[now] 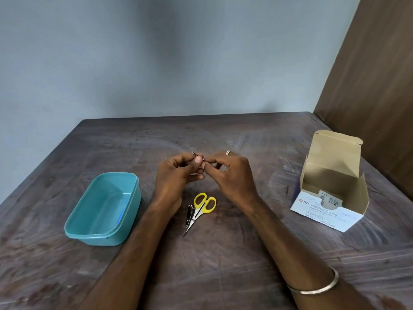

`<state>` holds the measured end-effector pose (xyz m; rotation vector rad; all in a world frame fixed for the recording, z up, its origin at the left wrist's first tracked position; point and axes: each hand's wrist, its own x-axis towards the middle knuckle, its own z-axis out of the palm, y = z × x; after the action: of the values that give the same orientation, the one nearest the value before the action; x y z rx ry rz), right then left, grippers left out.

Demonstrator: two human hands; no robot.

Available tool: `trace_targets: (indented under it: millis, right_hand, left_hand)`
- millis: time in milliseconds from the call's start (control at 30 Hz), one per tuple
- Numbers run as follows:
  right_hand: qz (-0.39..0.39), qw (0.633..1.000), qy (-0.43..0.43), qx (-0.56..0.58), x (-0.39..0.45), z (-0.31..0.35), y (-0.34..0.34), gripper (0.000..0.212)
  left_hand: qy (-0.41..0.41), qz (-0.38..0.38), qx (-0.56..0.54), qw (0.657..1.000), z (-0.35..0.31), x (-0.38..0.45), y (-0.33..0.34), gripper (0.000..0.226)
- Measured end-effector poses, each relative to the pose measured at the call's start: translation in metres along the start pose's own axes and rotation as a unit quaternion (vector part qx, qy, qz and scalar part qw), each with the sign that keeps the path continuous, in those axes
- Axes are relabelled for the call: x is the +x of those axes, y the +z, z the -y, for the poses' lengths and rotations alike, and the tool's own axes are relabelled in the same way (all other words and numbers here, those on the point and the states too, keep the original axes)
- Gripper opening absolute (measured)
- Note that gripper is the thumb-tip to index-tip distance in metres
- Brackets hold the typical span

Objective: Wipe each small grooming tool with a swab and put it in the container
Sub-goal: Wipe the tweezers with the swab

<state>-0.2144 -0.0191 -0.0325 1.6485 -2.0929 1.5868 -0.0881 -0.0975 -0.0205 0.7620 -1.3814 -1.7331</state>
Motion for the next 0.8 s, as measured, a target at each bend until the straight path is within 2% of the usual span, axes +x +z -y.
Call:
trace_targets:
  millis: [167, 300, 433, 600, 733, 800]
  right_hand:
    - [-0.013, 1.0, 0.0, 0.008, -0.001, 0.001, -0.001, 0.011]
    - [-0.003, 0.999, 0.041, 0.022, -0.001, 0.002, -0.001, 0.01]
    - [-0.029, 0.99, 0.108, 0.081, 0.001, 0.002, 0.0, 0.014]
    - [-0.063, 0.948, 0.201, 0.239, 0.006, 0.001, -0.003, 0.014]
    - [-0.064, 0.922, 0.227, 0.306, 0.006, 0.003, -0.003, 0.012]
    - [-0.062, 0.91, 0.235, 0.335, 0.005, 0.005, -0.003, 0.008]
  left_hand:
    - [0.01, -0.03, -0.049, 0.998, -0.005, 0.002, -0.004, 0.021]
    - [0.046, -0.093, -0.052, 0.993, -0.009, 0.001, -0.006, 0.014]
    - [0.084, -0.1, 0.021, 0.991, -0.007, 0.0, -0.005, 0.01]
    - [0.119, -0.07, 0.154, 0.978, 0.002, 0.0, -0.001, 0.011]
    - [0.194, -0.022, 0.293, 0.936, 0.007, -0.003, 0.0, 0.015]
    - [0.224, -0.011, 0.327, 0.918, 0.006, -0.006, 0.001, 0.016]
